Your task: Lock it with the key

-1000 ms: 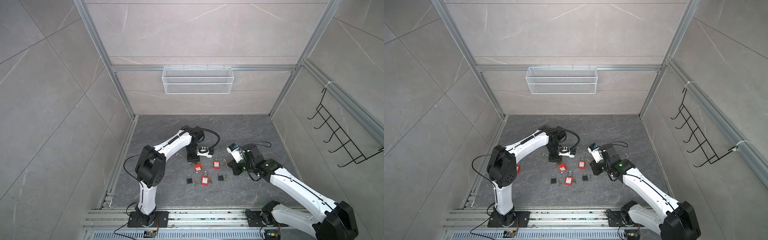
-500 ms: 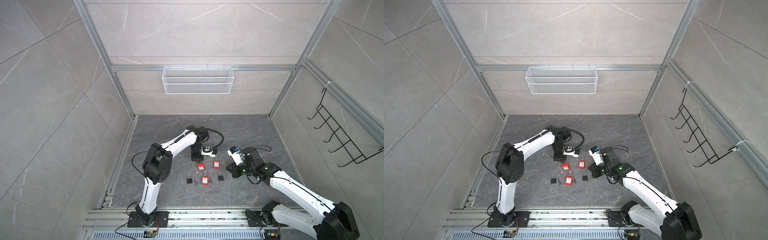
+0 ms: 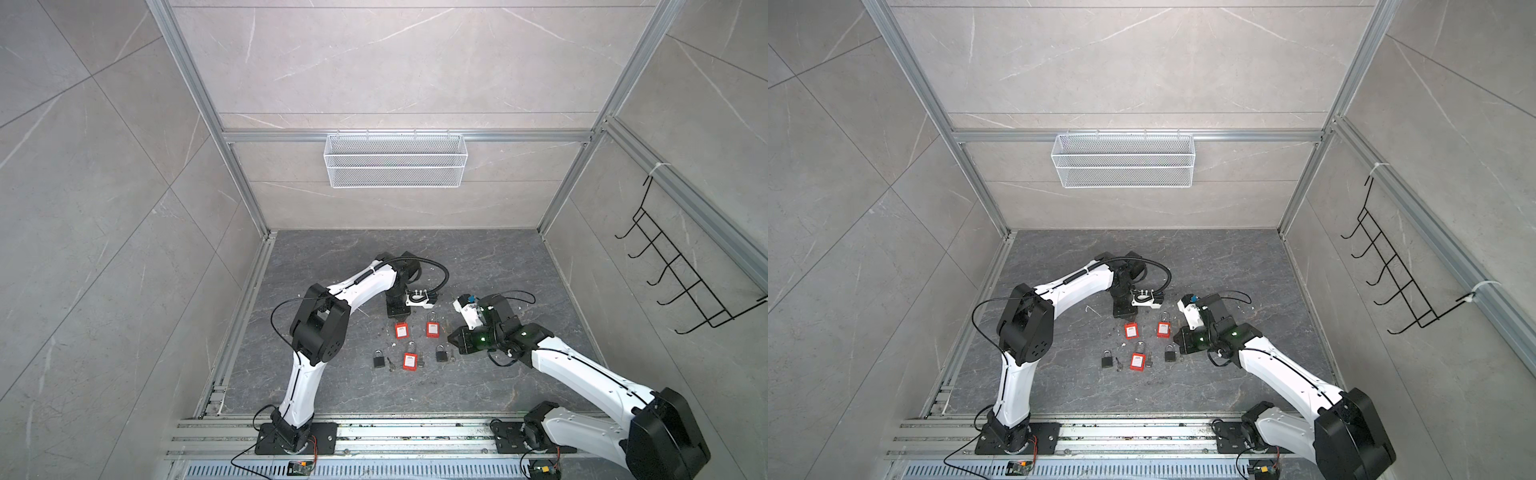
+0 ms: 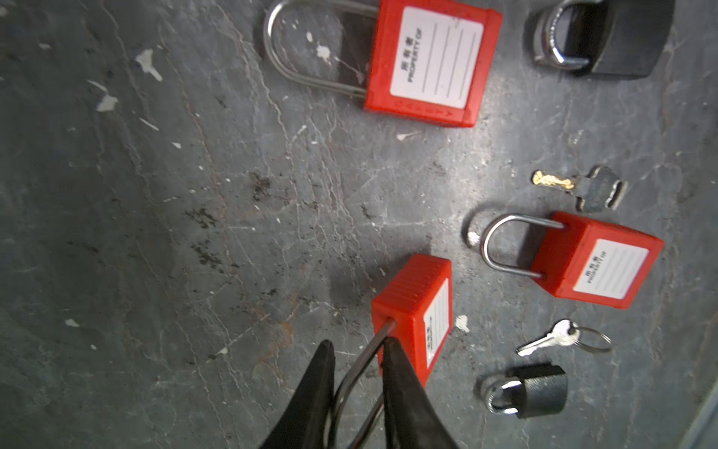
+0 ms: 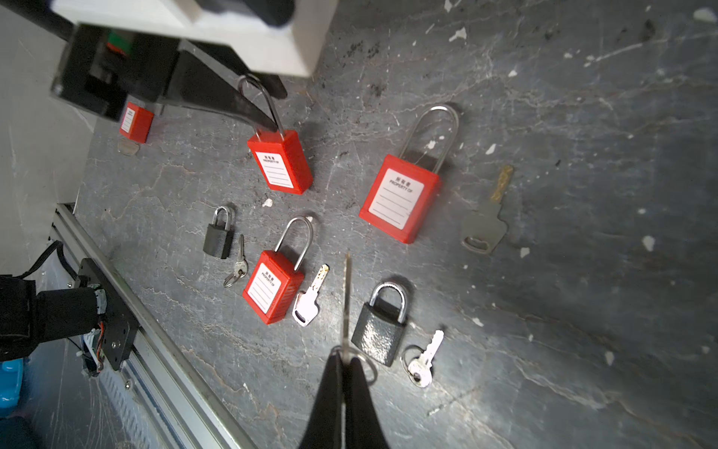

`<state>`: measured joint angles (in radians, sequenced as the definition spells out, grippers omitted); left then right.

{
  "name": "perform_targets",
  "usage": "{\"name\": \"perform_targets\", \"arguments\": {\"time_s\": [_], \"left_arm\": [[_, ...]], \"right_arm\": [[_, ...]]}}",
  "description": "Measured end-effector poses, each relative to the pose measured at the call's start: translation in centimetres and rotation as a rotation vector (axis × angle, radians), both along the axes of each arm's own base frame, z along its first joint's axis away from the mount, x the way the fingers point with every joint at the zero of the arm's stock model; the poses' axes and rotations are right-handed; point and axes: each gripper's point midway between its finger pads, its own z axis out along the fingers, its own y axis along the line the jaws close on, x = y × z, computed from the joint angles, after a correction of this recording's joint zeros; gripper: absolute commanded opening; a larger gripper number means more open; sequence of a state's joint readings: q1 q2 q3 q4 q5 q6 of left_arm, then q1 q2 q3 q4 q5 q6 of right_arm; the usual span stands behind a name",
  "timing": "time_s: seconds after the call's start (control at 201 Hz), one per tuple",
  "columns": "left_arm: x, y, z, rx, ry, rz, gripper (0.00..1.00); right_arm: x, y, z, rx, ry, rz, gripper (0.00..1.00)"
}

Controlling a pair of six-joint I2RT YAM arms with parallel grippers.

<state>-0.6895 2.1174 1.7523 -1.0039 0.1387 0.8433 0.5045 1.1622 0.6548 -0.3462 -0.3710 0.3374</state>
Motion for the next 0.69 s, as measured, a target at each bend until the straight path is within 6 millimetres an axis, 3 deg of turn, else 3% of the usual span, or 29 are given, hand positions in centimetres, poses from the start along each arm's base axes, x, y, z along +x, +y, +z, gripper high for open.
{"name": "perform_targets", "arguments": {"time_s": [0.224,0.393,0.538,0.692], "left_arm": [[2.9,-0.7,0.4,-0.079,-0.075,0.085,0.4],[4.1,0.7,1.6,-0.154,-0.111,0.199,0.42],[3.9,2.8,4.1,-0.232,-0.164,0.333,0.42],[1.4,5.9,7.1,-0.354,-0.195,0.503,0.43]], "right_arm": [[1.3,0.8,-0.3,0.007,0.068,-0.051,0.0],[2.9,2.0,-0.1,0.012,0.107,-0.072,0.0],[4.1,3.4,-0.4,0.004,0.148,-0.078,0.0],[5.8,5.0,-1.5,-0.027,0.202,-0.088,0.0]]}}
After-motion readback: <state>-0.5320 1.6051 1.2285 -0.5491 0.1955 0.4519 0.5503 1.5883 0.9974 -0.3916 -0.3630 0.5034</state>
